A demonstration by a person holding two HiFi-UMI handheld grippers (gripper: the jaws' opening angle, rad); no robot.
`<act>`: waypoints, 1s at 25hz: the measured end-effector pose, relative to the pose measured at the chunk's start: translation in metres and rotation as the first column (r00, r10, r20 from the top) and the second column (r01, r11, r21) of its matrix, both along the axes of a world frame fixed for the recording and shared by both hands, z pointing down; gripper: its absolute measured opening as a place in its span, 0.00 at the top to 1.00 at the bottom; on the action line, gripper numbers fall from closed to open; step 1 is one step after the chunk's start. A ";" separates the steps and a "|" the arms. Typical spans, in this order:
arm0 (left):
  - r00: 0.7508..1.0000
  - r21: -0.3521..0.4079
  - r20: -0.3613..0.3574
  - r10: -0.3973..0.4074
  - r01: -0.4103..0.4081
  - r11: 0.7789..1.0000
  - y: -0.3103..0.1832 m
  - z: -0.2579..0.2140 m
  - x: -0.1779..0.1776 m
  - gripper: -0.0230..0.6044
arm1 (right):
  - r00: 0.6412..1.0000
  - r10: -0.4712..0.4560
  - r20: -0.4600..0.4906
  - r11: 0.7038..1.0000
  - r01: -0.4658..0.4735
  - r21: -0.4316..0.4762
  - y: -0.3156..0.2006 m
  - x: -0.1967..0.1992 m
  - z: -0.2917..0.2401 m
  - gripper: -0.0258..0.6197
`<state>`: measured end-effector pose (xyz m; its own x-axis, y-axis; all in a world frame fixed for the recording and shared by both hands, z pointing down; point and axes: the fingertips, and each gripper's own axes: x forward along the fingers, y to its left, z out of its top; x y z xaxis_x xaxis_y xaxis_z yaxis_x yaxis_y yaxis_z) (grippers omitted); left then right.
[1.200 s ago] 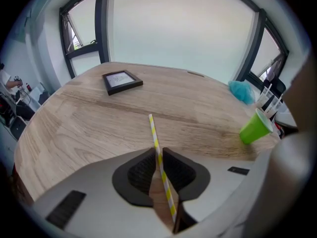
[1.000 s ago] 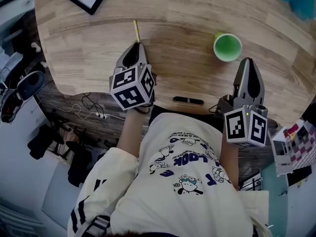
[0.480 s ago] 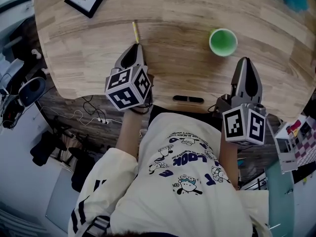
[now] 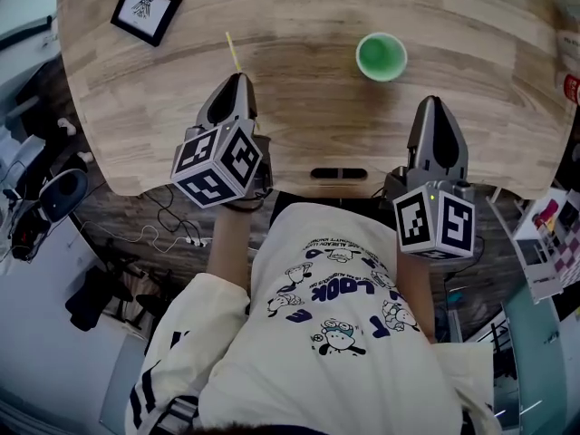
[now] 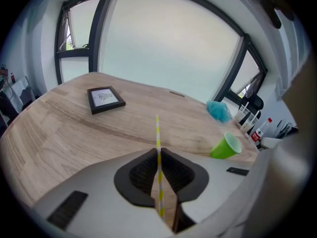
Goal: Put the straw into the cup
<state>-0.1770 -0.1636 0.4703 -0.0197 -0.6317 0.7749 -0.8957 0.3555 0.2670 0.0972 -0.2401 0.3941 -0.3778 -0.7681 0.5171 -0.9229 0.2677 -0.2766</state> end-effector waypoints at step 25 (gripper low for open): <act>0.999 0.333 -0.009 0.049 -0.043 0.942 -0.085 -0.111 0.084 0.88 | 0.995 -0.022 0.097 0.997 0.014 0.075 -0.013 0.041 -0.022 0.97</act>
